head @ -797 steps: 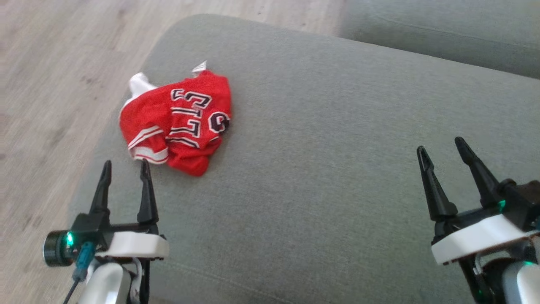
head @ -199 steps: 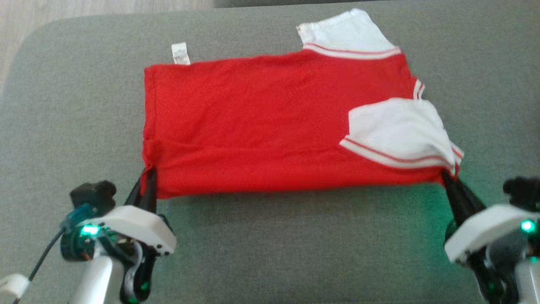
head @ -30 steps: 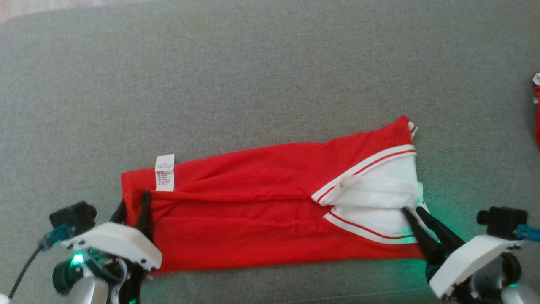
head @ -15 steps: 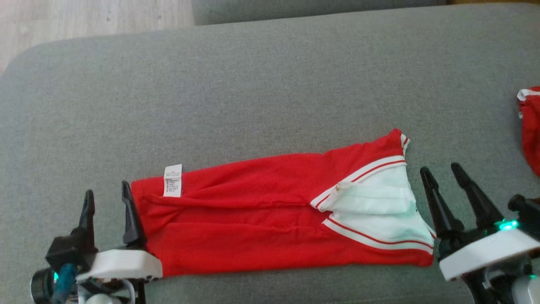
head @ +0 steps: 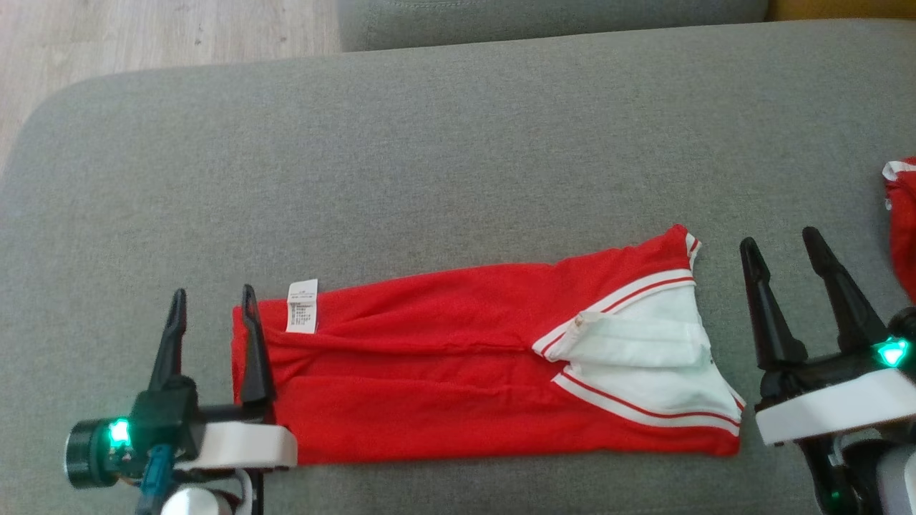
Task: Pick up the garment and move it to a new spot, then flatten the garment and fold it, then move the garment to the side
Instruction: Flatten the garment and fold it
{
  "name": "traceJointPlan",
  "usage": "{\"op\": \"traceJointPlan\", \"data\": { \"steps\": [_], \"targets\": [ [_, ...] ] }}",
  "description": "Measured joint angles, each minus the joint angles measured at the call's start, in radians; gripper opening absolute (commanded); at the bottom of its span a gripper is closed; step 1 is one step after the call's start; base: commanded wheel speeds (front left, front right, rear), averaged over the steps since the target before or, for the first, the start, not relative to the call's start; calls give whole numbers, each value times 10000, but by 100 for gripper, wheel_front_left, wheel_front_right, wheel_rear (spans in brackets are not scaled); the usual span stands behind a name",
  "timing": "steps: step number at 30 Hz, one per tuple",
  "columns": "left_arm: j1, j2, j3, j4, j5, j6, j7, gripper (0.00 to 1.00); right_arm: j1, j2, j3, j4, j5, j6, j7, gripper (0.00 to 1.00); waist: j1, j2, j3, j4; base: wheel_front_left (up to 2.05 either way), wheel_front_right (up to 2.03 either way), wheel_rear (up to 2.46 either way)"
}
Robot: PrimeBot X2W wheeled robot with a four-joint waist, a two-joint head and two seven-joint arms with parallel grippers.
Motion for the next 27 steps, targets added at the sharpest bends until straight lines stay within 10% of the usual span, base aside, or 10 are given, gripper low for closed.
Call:
{"op": "traceJointPlan", "data": {
  "steps": [13, 27],
  "targets": [
    [-157, -8, -150, 405, -13, -4, 105, 100, -3, 61, -65, 326, 21, 0, 136, 100, -1, 0, 194, 117, 0, 0, 0],
    [-1102, -385, -499, 811, -13, -15, -589, 100, -950, -357, 871, 5578, 1262, 0, 194, 100, 0, 0, 801, 847, 0, 0, 0]
  ]
}}
